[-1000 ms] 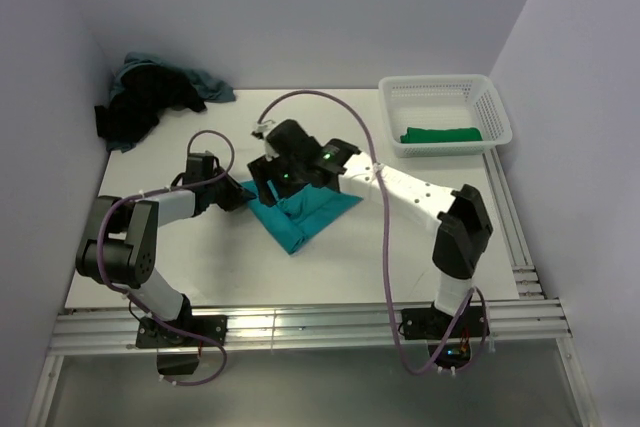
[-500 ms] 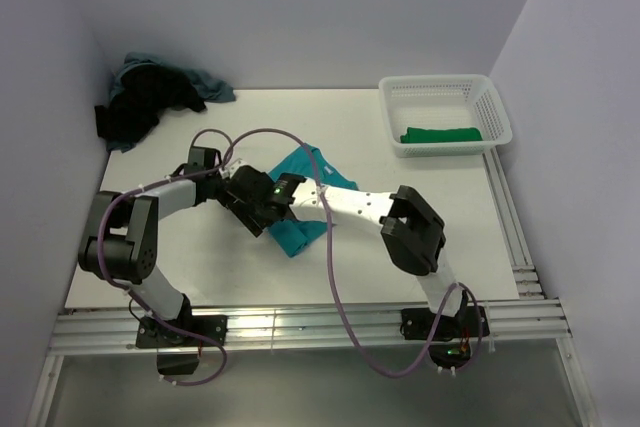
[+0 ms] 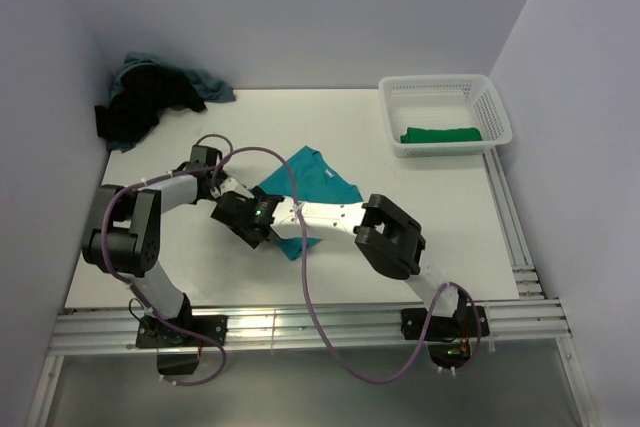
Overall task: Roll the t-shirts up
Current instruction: Roll the tshirt
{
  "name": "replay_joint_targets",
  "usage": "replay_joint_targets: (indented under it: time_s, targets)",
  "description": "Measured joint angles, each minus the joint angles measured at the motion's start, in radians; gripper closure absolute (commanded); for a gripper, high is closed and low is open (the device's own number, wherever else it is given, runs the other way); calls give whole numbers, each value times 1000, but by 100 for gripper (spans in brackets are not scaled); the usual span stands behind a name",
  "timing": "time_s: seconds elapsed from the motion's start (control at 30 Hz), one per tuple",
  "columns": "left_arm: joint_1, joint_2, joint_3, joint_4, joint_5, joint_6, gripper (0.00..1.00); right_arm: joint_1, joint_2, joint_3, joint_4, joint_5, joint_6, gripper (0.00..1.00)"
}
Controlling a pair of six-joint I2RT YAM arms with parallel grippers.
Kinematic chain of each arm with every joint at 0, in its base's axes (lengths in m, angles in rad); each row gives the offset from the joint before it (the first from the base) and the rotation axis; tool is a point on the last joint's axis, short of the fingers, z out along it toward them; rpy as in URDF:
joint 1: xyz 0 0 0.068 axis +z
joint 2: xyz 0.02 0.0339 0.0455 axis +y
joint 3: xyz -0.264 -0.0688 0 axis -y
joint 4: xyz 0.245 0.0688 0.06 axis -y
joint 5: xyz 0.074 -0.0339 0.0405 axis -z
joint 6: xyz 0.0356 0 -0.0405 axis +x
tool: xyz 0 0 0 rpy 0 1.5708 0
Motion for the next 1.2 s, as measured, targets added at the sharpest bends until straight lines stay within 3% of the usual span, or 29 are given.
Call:
replay_joint_targets:
  time_s: [0.2, 0.33, 0.53, 0.57, 0.6, 0.67, 0.77, 0.8, 0.93, 1.0, 1.2]
  targets:
    - [1, 32, 39, -54, 6, 3, 100, 5, 32, 0, 2, 80, 10, 31]
    - [-1, 42, 66, -92, 6, 11, 100, 8, 53, -2, 6, 113, 8, 39]
    - [-1, 42, 77, -120, 7, 19, 100, 12, 56, -10, 13, 142, 7, 72]
    - [-1, 42, 77, -121, 7, 19, 100, 12, 56, -11, 14, 144, 10, 89]
    - [-1, 42, 77, -122, 8, 19, 100, 12, 56, -11, 14, 145, 6, 98]
    - [-1, 42, 77, -121, 12, 19, 99, 13, 56, -11, 13, 145, 13, 100]
    - [-1, 42, 76, -120, 14, 19, 87, 11, 53, -27, 28, 130, 23, 100]
    - [-1, 42, 72, -116, 17, 19, 72, 10, 50, -40, 40, 115, 27, 100]
    - [-1, 38, 40, -84, 37, 25, 39, -22, -10, -138, 104, -22, 51, 100]
    - [2, 19, 14, -44, 61, 13, 29, -61, -60, -195, 141, -114, 71, 100]
    - [11, -77, -55, 60, 73, 10, 11, -231, -166, -338, 274, -440, 148, 100]
